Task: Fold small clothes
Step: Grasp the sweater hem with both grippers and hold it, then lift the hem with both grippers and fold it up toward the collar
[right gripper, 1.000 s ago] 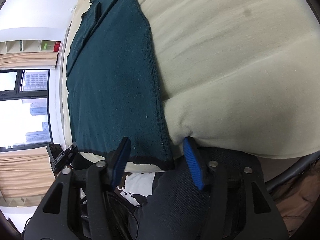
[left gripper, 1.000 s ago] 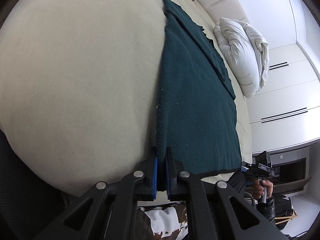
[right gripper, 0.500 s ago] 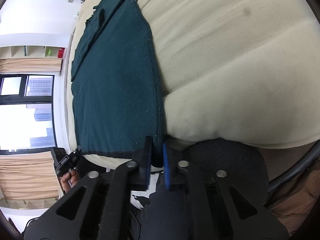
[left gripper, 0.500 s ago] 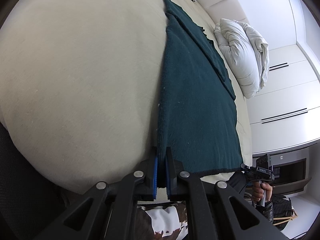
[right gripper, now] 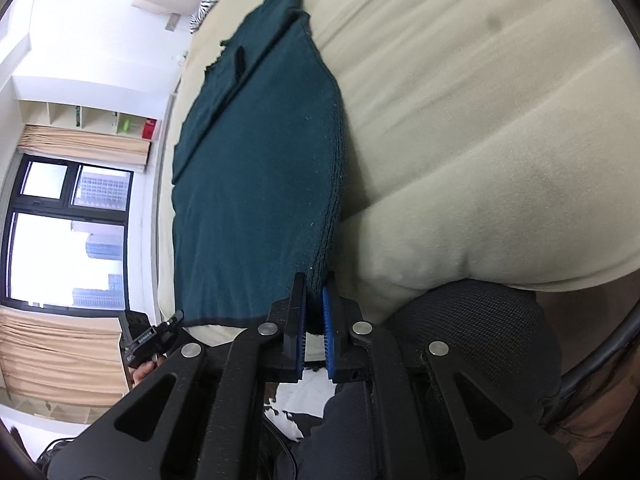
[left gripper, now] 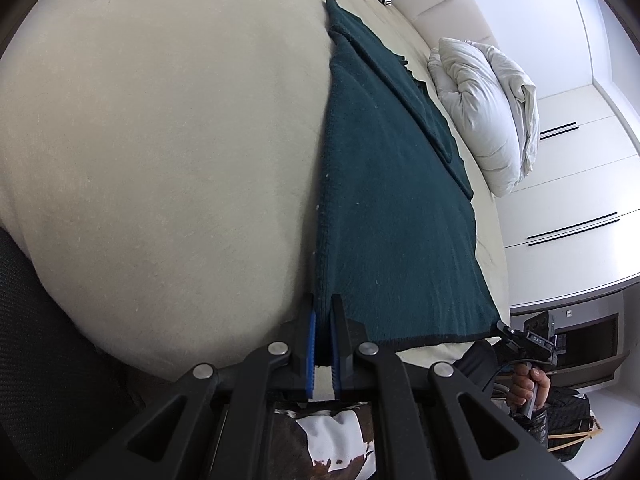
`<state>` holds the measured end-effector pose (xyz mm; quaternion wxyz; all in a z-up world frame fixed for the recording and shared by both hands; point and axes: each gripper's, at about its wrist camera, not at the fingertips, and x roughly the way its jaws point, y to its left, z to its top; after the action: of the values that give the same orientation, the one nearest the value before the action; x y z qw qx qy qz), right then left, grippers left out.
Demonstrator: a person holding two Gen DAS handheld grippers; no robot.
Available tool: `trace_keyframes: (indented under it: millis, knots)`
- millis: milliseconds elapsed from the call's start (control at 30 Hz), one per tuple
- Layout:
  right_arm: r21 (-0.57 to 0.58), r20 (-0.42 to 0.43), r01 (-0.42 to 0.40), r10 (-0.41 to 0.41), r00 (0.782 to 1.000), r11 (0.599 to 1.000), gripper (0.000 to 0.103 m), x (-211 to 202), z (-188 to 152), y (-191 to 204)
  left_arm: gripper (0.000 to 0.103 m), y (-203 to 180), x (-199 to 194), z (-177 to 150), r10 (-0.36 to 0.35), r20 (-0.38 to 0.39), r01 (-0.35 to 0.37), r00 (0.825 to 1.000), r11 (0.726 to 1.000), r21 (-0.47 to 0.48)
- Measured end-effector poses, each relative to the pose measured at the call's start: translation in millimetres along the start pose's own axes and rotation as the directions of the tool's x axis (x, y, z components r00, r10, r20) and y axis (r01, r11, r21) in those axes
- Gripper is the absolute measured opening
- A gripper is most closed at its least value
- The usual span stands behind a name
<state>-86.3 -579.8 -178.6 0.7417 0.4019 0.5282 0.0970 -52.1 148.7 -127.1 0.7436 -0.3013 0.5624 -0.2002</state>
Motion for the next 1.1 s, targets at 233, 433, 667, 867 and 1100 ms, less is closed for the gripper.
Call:
trace_keyframes:
  millis: [233,433,667,867,1100]
  knots:
    - [-0.023,0.048,-0.027,0.028,0.998,0.999,0.006,-10,-1,15,0.006,-4,-11,2,-0.043,0.030,0.043,0.999,0.999,0.002]
    - [-0.056,0.089,-0.077,0.081,0.993,0.995,0.006,-18,0,38,0.006,-18,-24,12,-0.121,0.060,0.121,0.991,0.993,0.001]
    - [-0.070,0.171,-0.145,0.155,0.973,0.987,0.006,-29,9,57,0.006,-27,-39,31,-0.252,0.111,0.258,0.961,0.965,-0.040]
    - [-0.082,0.229,-0.191,0.205,0.951,0.978,0.006,-34,30,76,0.006,-40,-45,61,-0.330,0.148,0.342,0.932,0.938,-0.058]
    - [-0.087,0.275,-0.206,0.222,0.935,0.975,0.006,-28,71,99,0.006,-48,-48,103,-0.383,0.189,0.402,0.904,0.913,-0.076]
